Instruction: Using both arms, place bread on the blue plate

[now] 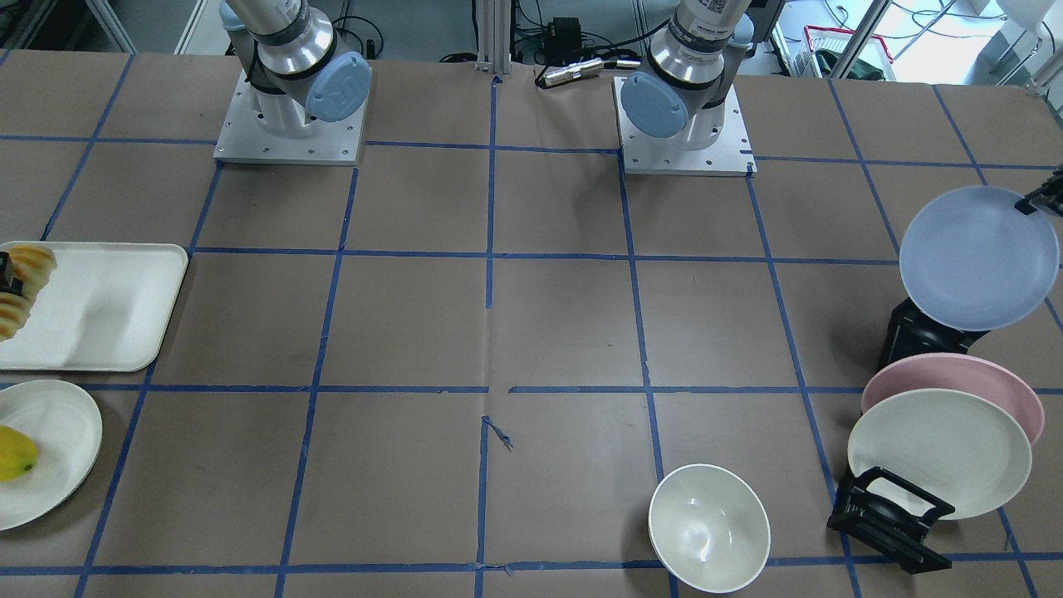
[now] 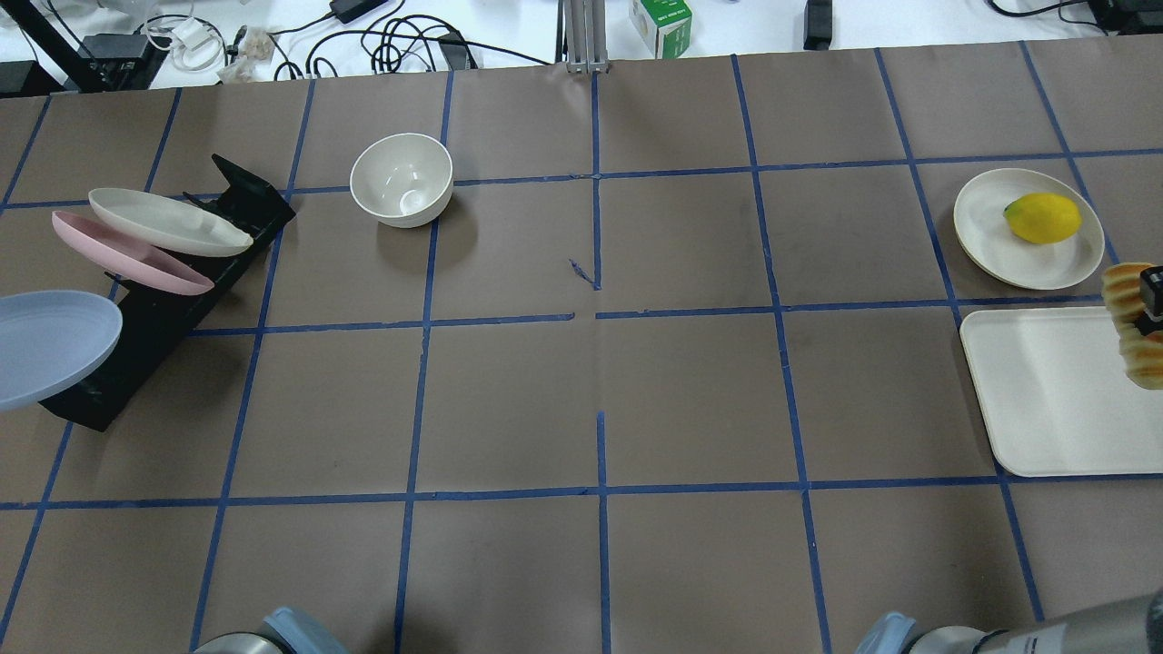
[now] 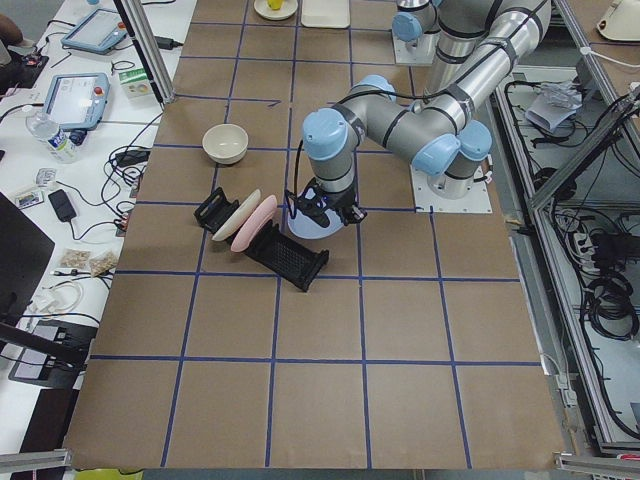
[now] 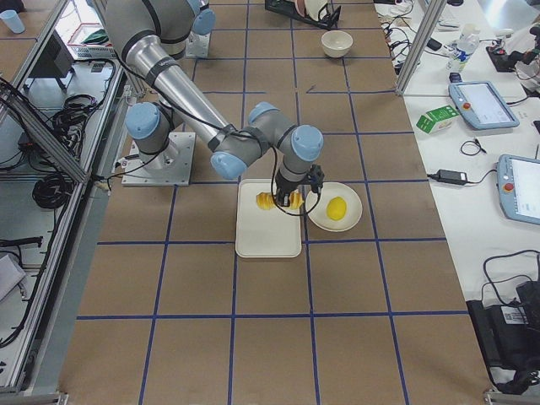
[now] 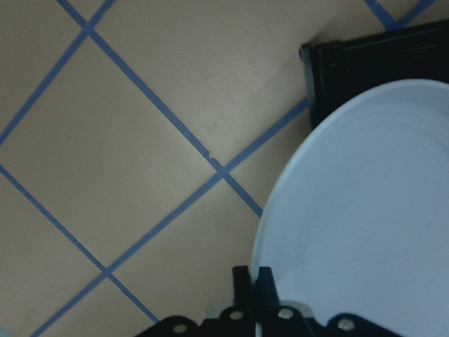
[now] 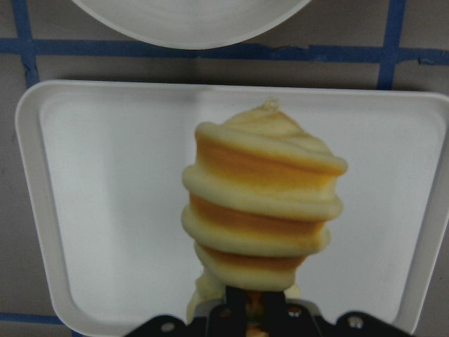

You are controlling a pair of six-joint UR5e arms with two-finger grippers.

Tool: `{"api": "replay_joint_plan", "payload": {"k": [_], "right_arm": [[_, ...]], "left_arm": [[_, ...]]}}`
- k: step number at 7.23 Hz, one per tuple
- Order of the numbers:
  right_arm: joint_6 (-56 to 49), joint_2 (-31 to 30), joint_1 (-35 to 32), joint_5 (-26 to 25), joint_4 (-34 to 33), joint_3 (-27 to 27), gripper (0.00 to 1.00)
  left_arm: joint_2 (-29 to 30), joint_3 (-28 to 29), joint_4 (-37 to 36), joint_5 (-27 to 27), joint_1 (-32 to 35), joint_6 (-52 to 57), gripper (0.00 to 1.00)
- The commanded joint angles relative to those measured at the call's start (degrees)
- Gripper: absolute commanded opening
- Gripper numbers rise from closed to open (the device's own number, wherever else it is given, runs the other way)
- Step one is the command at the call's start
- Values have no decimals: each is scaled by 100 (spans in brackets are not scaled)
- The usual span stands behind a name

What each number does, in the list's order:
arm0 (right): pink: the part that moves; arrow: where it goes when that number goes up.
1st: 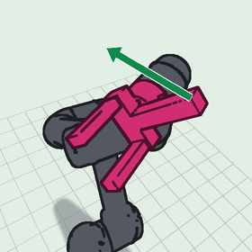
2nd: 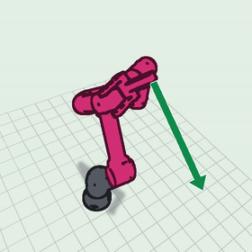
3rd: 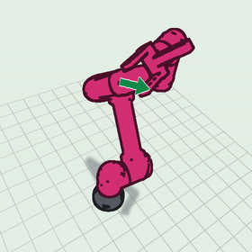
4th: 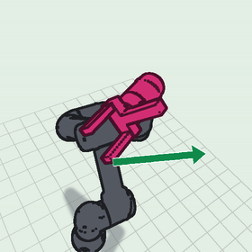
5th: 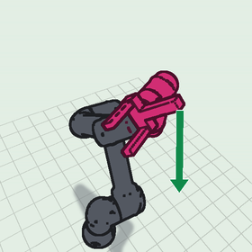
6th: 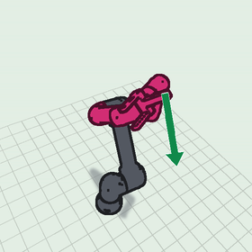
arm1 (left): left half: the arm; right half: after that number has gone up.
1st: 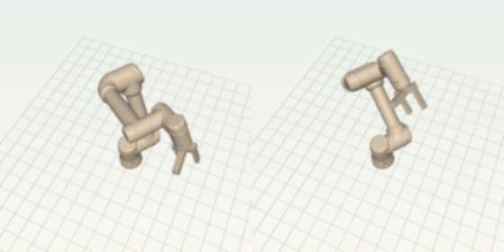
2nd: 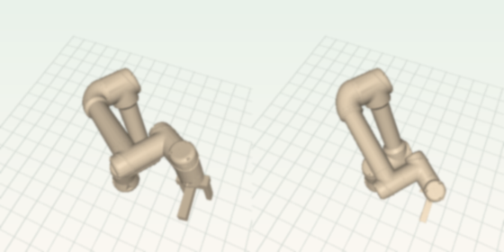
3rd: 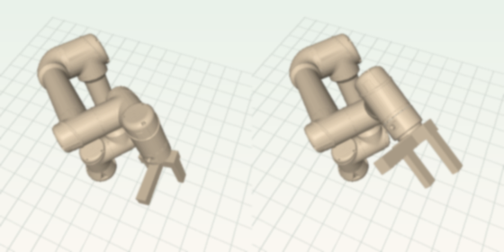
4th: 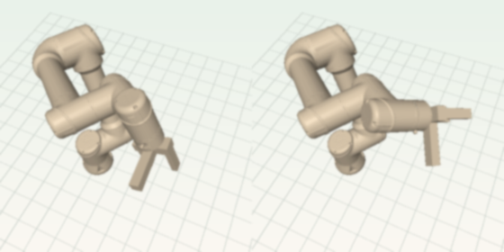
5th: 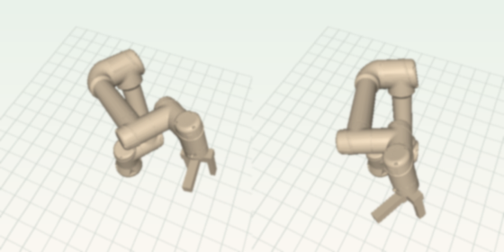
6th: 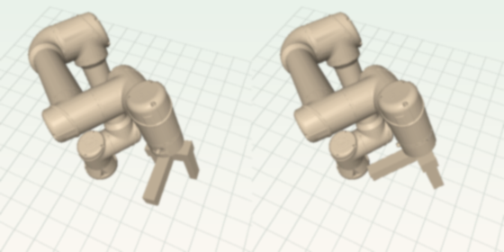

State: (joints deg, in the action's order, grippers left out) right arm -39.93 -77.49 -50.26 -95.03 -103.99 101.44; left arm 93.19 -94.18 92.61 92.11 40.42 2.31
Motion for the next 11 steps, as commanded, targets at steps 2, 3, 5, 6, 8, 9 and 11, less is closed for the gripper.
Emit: {"api": "replay_joint_plan", "payload": {"k": [2, 3, 5, 6, 8, 9, 11], "right_arm": [[923, -721, -658, 81, 781, -1, 0], [1082, -854, -834, 90, 897, -1, 0], [1302, -1039, -1020, 352, 985, -1, 0], [1643, -1205, -1273, 371, 1081, -1, 0], [2137, -1382, -1845, 441, 1161, 7, 0], [2269, -1461, -1873, 816, 1362, 8, 0], [2437, -1585, -2397, 890, 1329, 8, 0]], "left_arm": [[-222, -153, 170, -1529, 1129, 77, 0], [-101, -153, 31, -1982, 1753, 7, 0], [119, -223, -1031, -2285, 3142, -316, 0], [286, -258, -1313, -2329, 3548, -702, 0], [716, -451, -2084, -2277, 4557, -1072, 0], [857, -852, -2985, -2259, 4850, -1527, 0], [1261, -1801, -4673, -2294, 4958, -1716, 0]]}}
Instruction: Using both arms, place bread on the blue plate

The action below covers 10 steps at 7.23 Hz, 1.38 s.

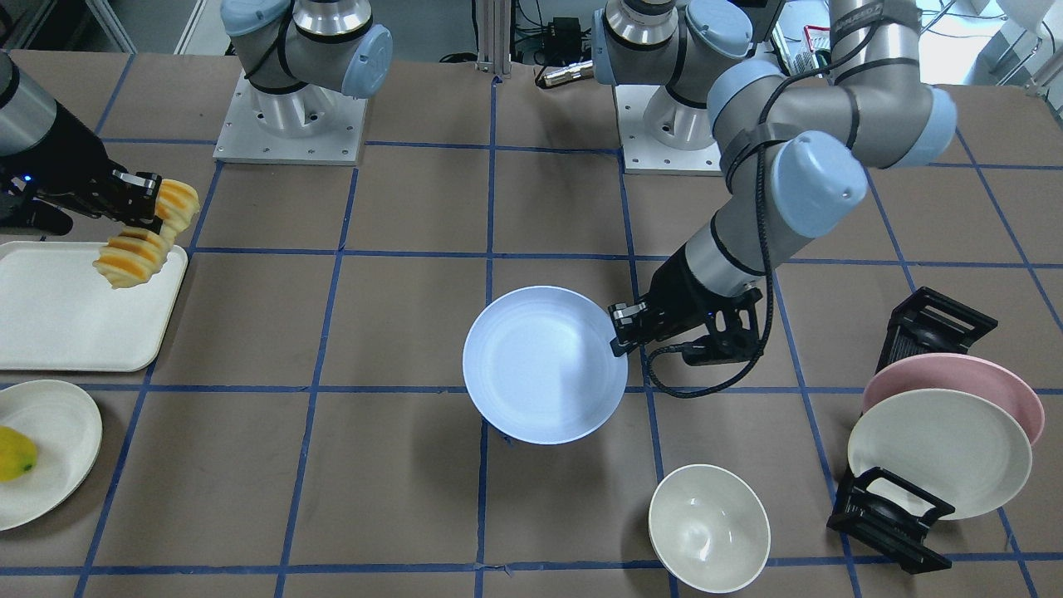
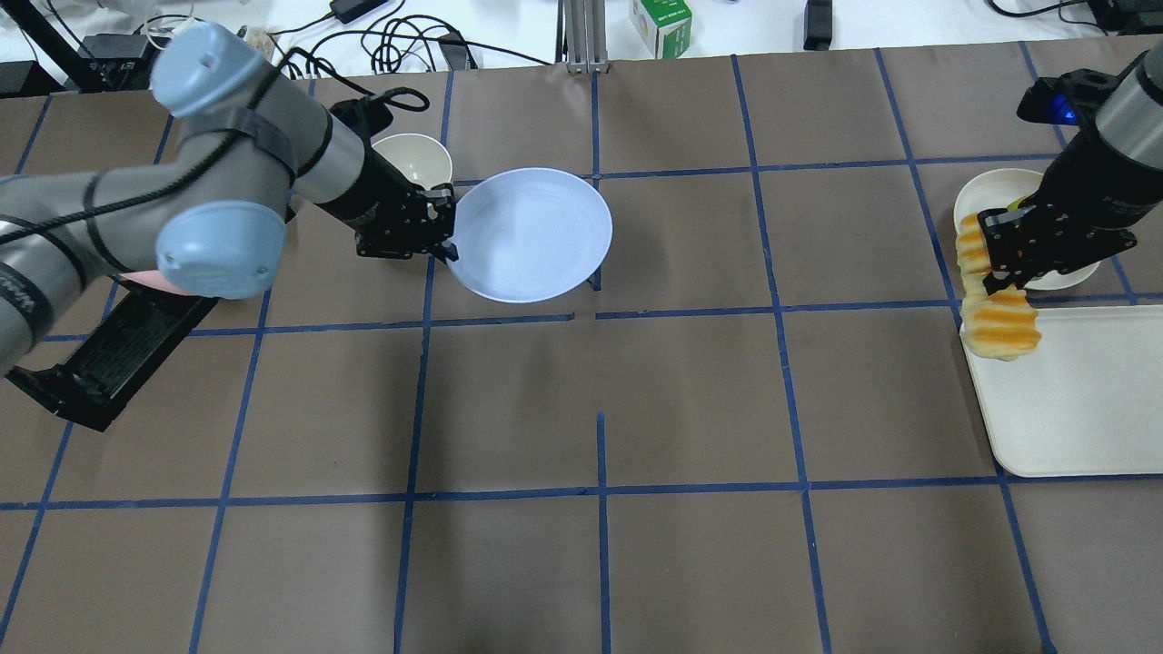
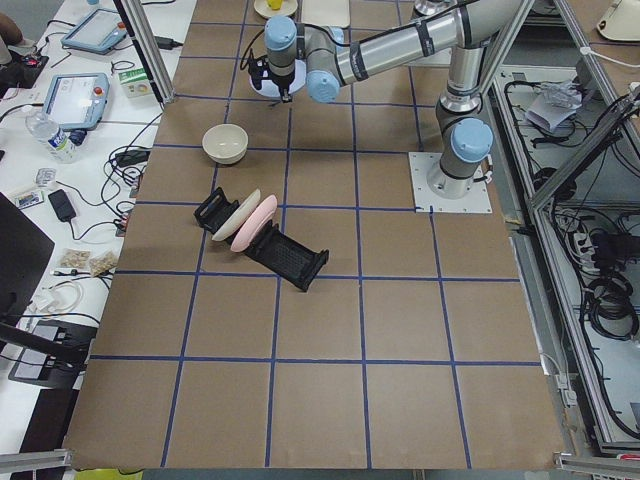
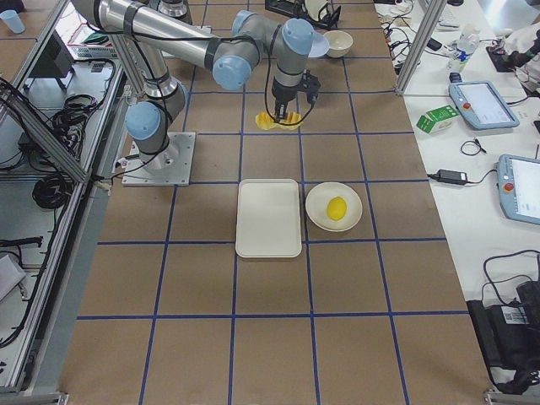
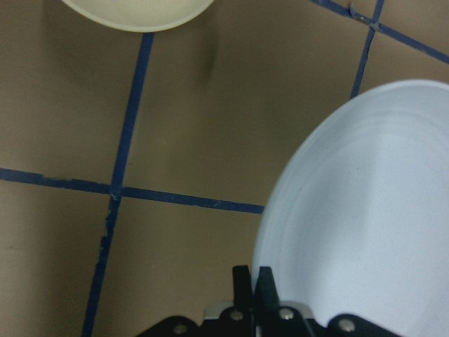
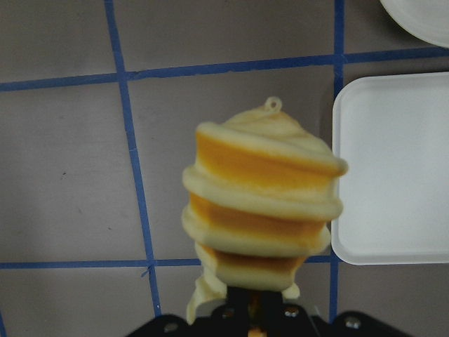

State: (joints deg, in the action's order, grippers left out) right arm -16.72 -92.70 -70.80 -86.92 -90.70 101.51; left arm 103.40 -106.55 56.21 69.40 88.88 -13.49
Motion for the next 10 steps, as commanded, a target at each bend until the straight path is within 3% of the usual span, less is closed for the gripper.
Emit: {"api": "replay_joint_plan", "payload": {"k": [1, 4, 5, 7, 9, 10], "right_arm": [[386, -64, -634, 288, -44, -8, 0], [906, -20, -1275, 544, -114, 1, 0], [1038, 67, -1435, 571, -680, -8, 0], [1057, 130, -1594, 580, -800, -8, 0], [1206, 610, -1830, 589, -1071, 1, 0], [1877, 848, -2215, 763, -1333, 1, 0]], "left_arm": [[443, -821, -1694, 3, 286, -258, 0], [997, -754, -2042, -23, 542, -487, 0], [1138, -719, -2252, -14, 664, -696, 0], [1157, -666, -2693, 12, 692, -759, 99], [981, -369, -2153, -6, 639, -769, 100], [920, 181, -1592, 3, 613, -664, 100]]}}
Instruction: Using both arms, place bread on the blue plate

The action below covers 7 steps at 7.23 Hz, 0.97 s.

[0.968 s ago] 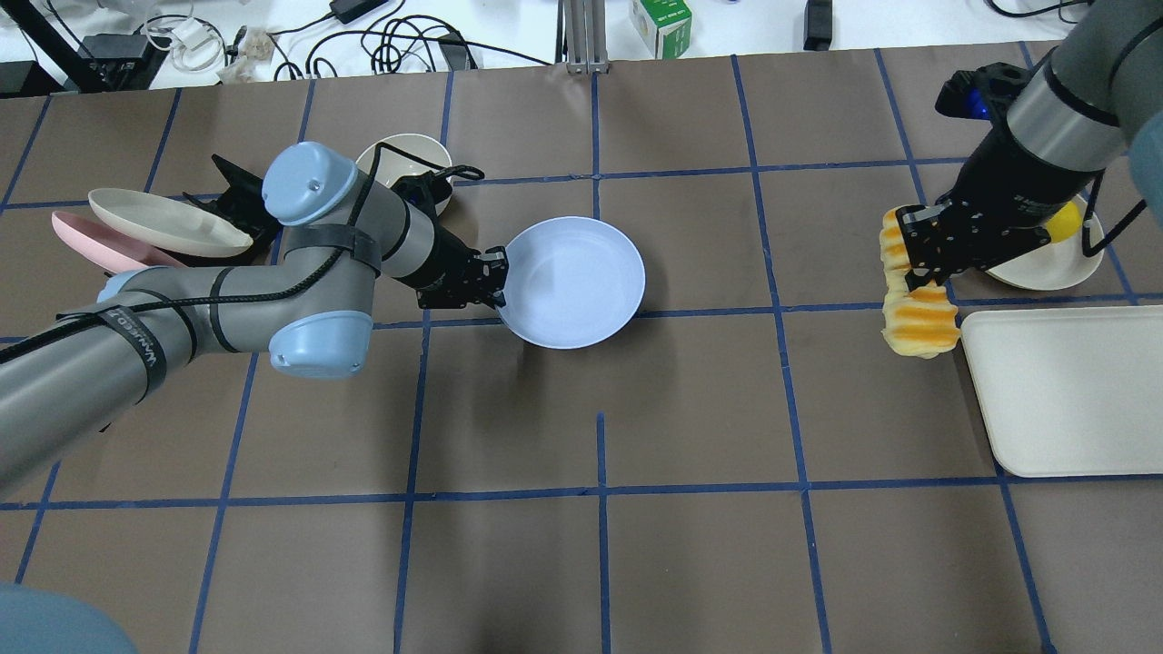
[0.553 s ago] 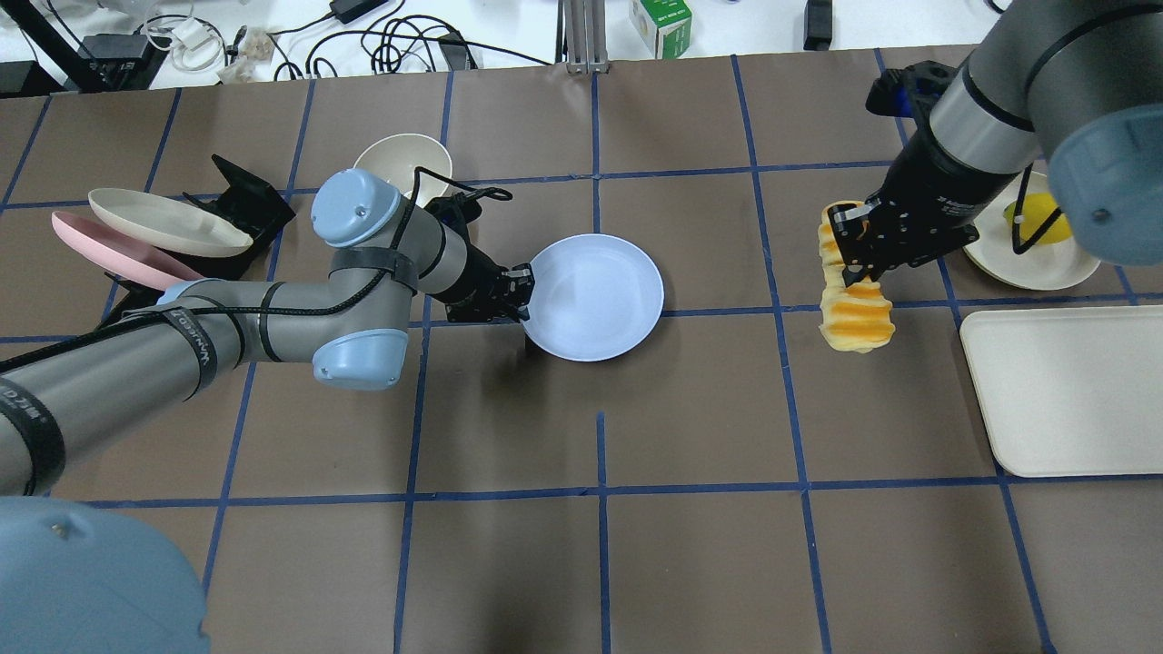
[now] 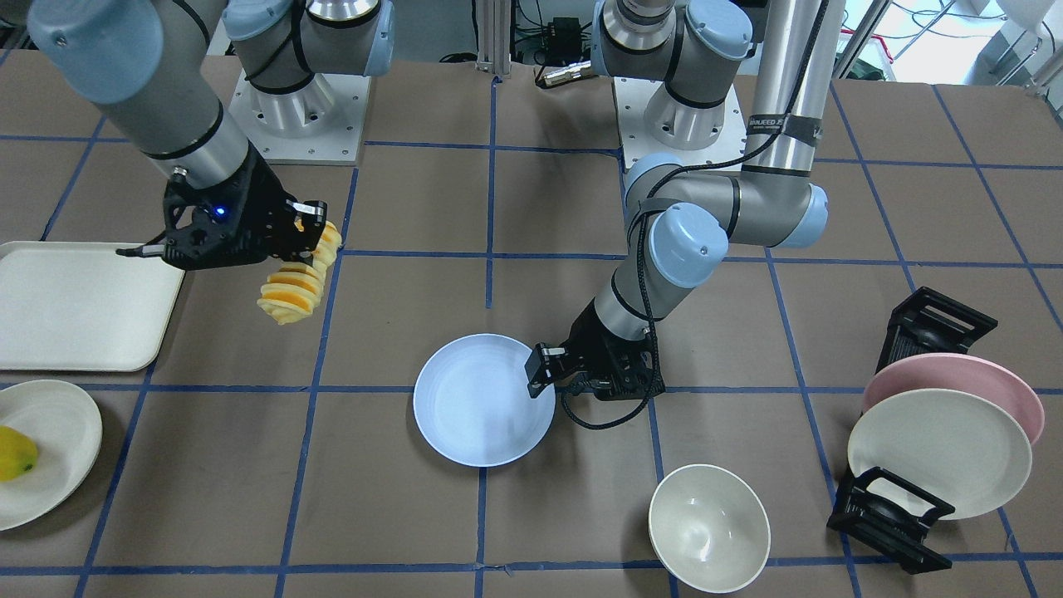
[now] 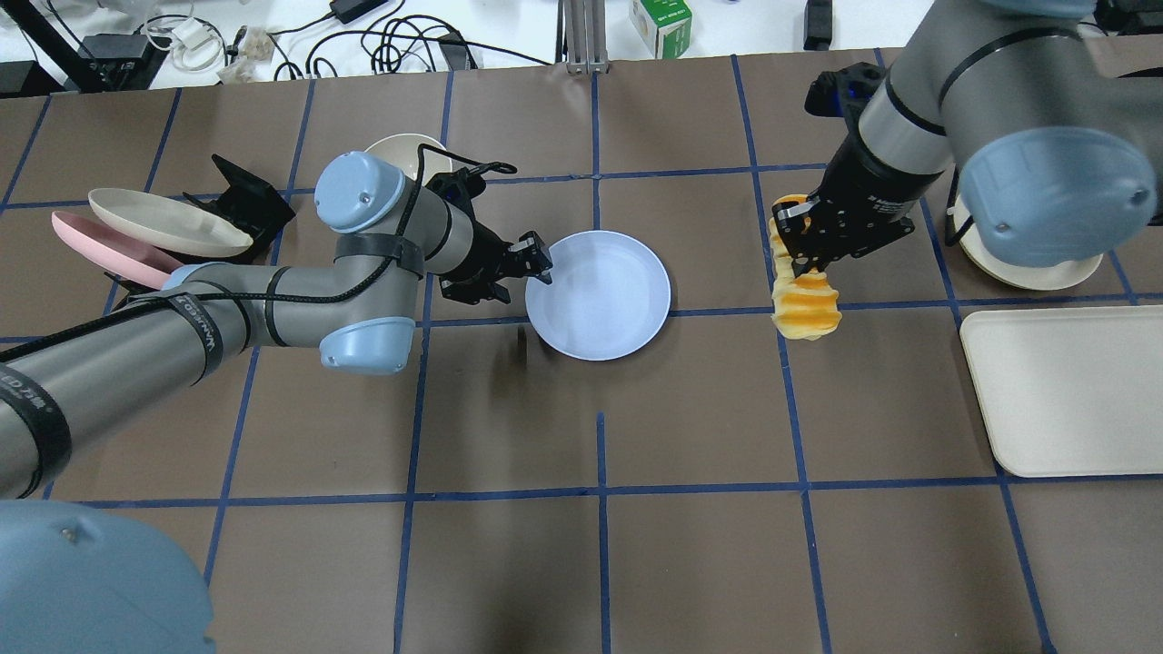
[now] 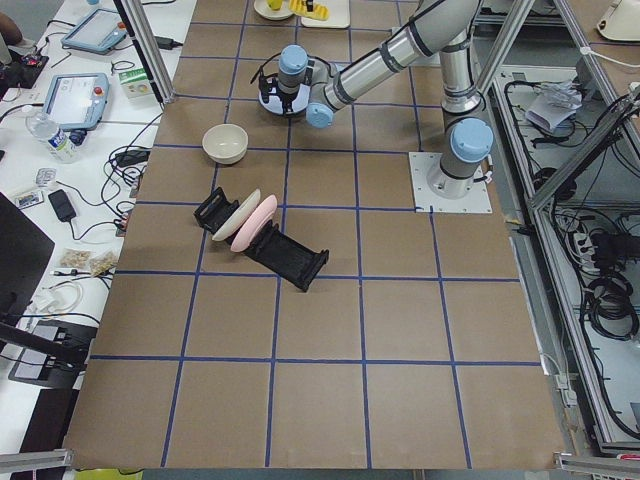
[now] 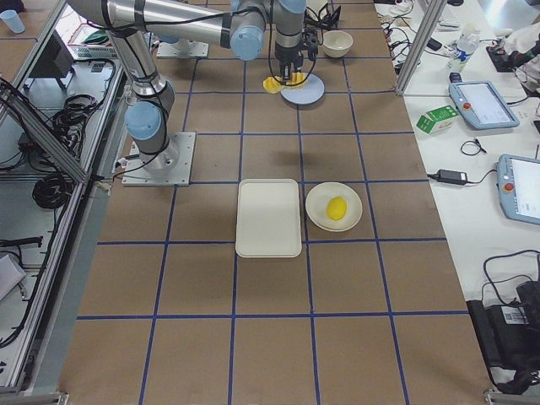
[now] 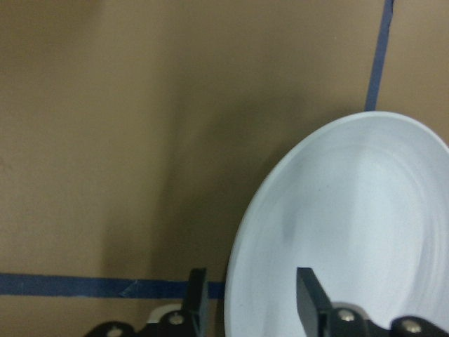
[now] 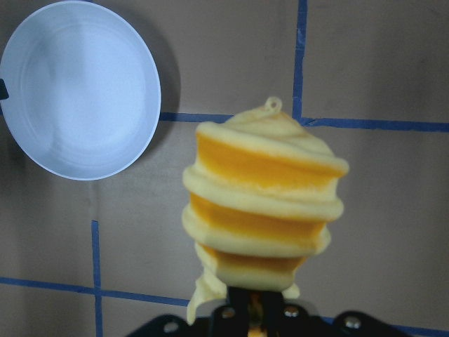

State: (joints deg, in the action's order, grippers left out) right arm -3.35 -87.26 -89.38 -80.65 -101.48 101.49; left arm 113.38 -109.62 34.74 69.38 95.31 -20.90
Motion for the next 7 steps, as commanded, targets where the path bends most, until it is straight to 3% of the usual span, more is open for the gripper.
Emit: {"api": "replay_joint_plan", "payload": {"k": [1, 2, 4, 5, 7], "right_arm": [[1007, 654, -709, 233, -1042, -15, 0], [1525, 1067, -1000, 260, -1363, -94, 0], [2274, 1771, -1694, 260, -2128, -296, 0], [2521, 2000, -1828, 269, -2583, -332, 0], [2752, 2274, -1969, 269, -2727, -428, 0]], "left_arm": [[-141, 1199, 1517, 179, -39, 138, 100], [-246, 1772, 2606, 537, -21, 261, 100], [-884, 2014, 4111, 1294, -65, 542, 100], [-1201, 2059, 4685, 2010, -74, 656, 100], [-1555, 2058, 4963, 2202, -126, 981, 100]]}}
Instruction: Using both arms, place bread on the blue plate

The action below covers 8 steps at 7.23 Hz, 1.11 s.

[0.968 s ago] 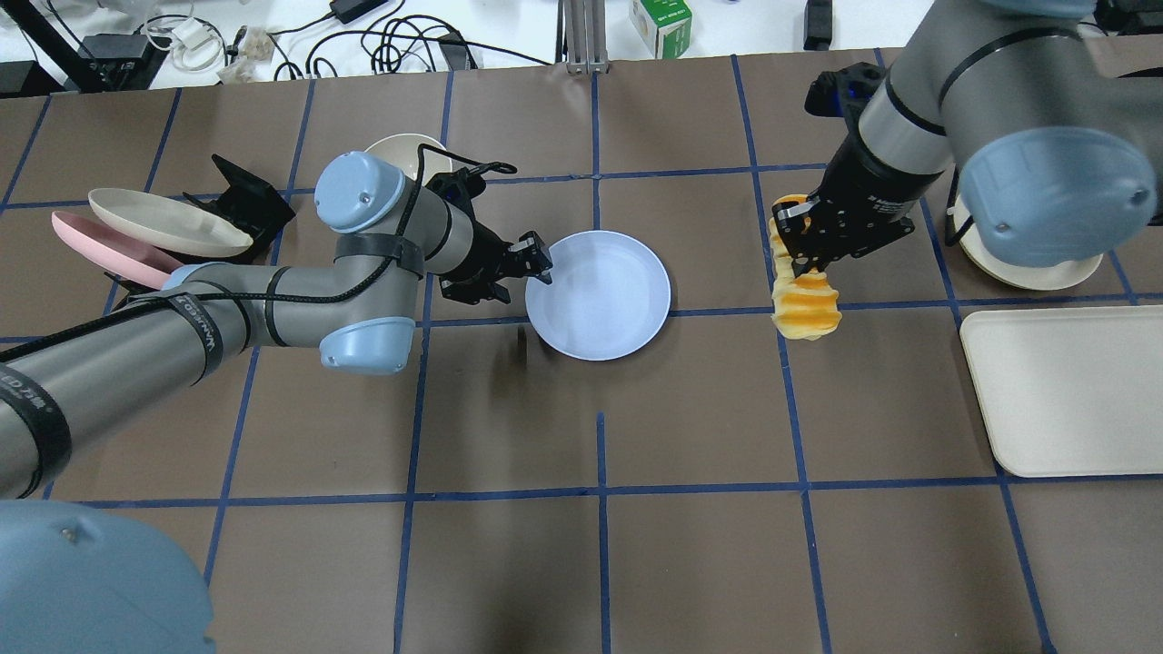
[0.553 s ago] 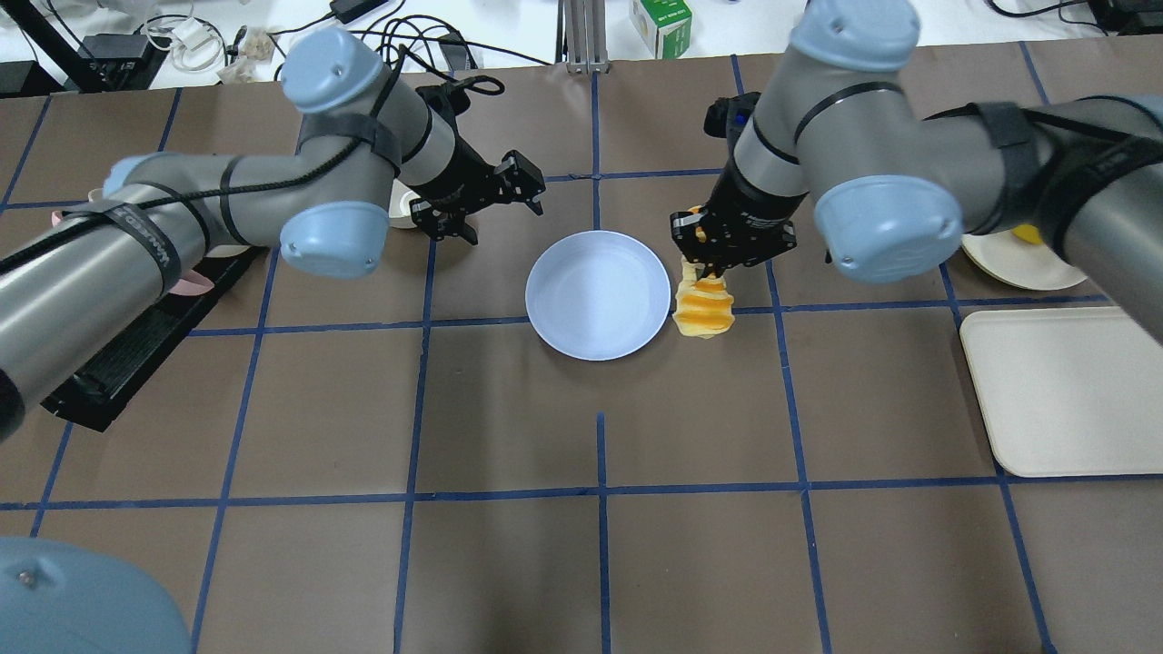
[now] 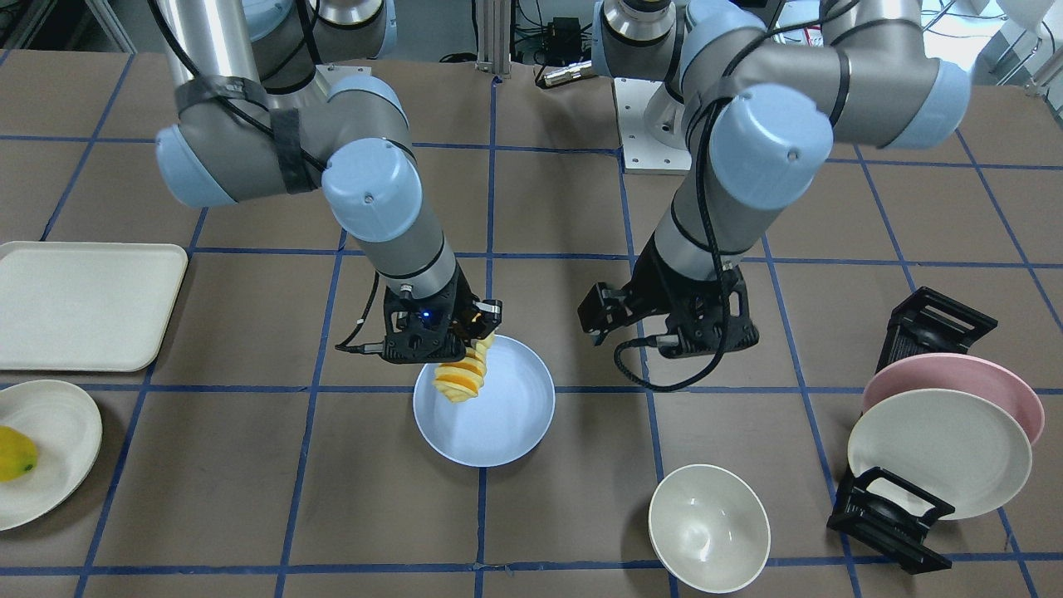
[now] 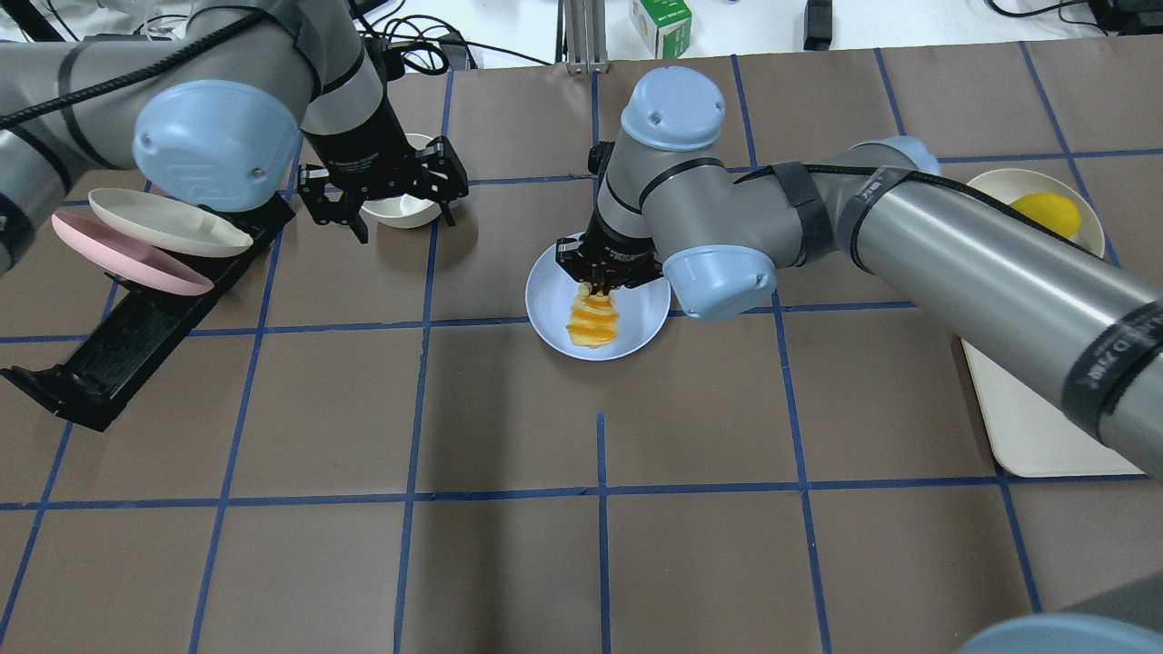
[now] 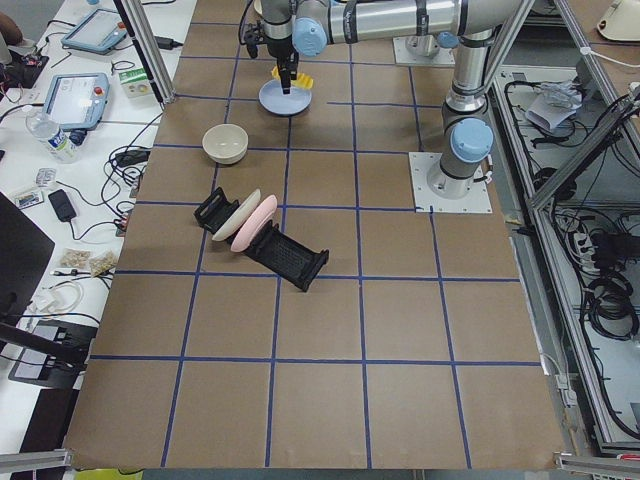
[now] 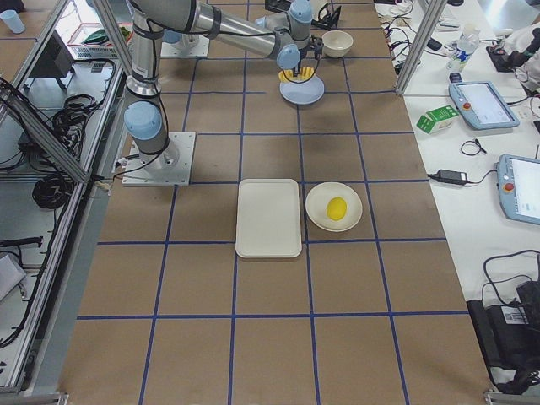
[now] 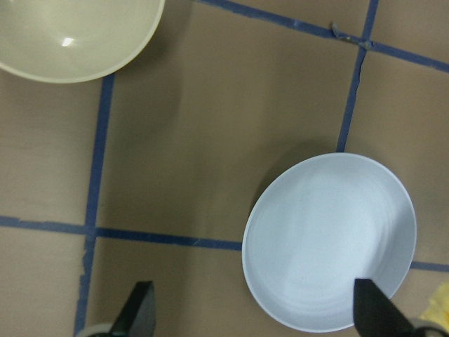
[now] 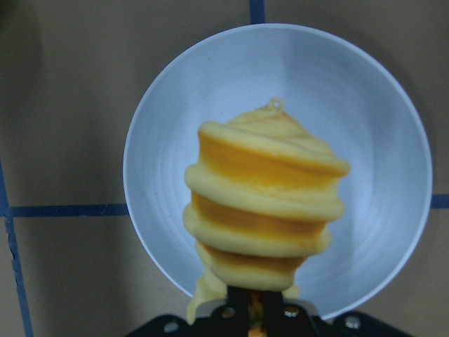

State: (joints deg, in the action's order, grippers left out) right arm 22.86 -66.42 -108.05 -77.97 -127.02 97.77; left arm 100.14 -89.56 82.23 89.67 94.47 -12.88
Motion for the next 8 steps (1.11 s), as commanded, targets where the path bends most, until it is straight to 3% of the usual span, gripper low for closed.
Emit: {"api": "replay_joint_plan", "payload": {"k": [1, 2, 3, 4, 6, 8], "right_arm": [[122, 287, -102, -7, -183, -56, 24], [192, 314, -94, -51, -191, -4, 82], [114, 236, -67, -95, -96, -99, 100], [44, 44, 98, -69, 27, -248, 100], [-927, -413, 746, -104, 1489, -757, 100], [-1833, -879, 1467, -130, 2310, -856, 100]], "left_arm": [[-380, 70, 171, 147, -42, 250, 100], [-460, 96, 162, 147, -51, 356, 100], [-521, 88, 40, 130, -16, 513, 100], [-600, -25, -31, 156, -16, 550, 100], [-636, -35, -49, 147, -43, 690, 100], [-689, -53, 3, 95, -138, 682, 100]]}}
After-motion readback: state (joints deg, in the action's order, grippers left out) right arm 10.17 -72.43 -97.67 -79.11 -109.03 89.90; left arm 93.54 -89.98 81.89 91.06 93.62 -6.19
